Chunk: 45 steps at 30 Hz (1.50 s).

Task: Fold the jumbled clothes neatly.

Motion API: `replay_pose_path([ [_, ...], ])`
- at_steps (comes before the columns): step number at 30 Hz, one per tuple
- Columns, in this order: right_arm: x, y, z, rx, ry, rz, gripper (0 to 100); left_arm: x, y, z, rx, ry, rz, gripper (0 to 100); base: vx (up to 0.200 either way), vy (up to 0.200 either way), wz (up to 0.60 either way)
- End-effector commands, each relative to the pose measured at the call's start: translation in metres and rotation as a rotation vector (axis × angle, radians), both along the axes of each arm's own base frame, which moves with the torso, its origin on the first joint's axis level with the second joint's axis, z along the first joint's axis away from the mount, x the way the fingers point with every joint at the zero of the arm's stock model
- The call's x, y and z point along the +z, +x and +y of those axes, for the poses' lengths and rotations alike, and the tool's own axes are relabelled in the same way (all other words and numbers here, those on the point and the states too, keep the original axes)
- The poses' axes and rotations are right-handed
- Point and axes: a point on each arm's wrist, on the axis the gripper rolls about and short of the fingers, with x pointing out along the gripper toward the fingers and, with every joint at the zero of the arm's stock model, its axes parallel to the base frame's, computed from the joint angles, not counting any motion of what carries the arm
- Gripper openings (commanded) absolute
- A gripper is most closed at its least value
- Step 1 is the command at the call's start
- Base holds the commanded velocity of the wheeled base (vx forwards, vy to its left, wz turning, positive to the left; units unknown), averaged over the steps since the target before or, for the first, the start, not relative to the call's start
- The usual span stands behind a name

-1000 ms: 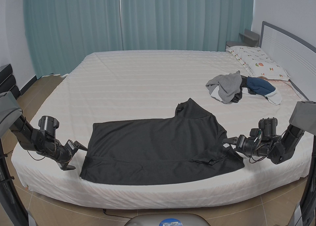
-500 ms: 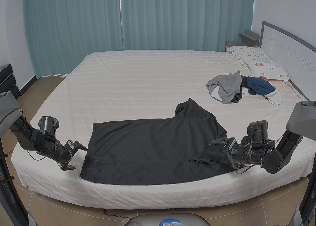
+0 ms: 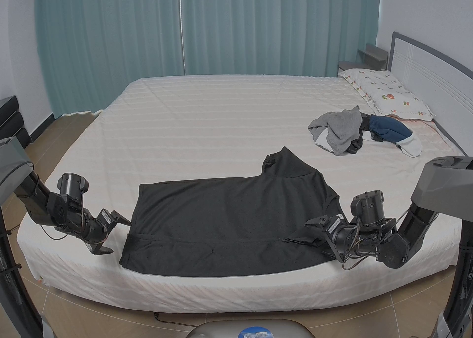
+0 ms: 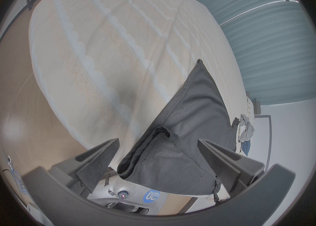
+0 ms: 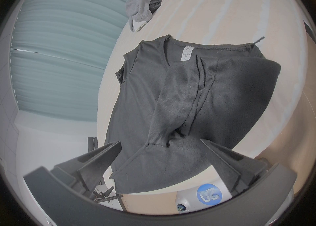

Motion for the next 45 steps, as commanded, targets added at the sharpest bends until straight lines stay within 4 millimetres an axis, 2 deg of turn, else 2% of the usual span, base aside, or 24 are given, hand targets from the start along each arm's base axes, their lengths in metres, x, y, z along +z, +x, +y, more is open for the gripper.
replay_pose_path([
  [1,-0.007,0.004,0.006,-0.012,-0.008,0.005,100,0.0,0.0,0.0,0.0,-0.001,0.0,100,0.0,0.0,0.0],
  [13,-0.009,0.015,0.01,-0.054,-0.011,-0.014,100,0.0,0.0,0.0,0.0,-0.001,-0.001,100,0.0,0.0,0.0],
  [14,-0.009,0.015,0.01,-0.055,-0.012,-0.015,0,0.0,0.0,0.0,0.0,-0.001,-0.001,100,0.0,0.0,0.0],
  [27,-0.011,0.013,0.013,-0.059,-0.036,-0.004,0,0.0,0.0,0.0,0.0,-0.001,-0.001,100,0.0,0.0,0.0],
  [34,0.009,0.004,0.011,-0.048,-0.046,0.008,0,0.0,0.0,0.0,0.001,-0.003,-0.001,100,0.0,0.0,0.0],
  [37,0.011,-0.004,0.019,-0.019,-0.06,0.035,0,0.0,0.0,0.0,0.001,-0.003,-0.001,100,0.0,0.0,0.0],
  [45,0.023,-0.009,0.024,-0.01,-0.062,0.016,0,0.0,0.0,0.0,0.001,-0.003,-0.001,100,0.0,0.0,0.0],
])
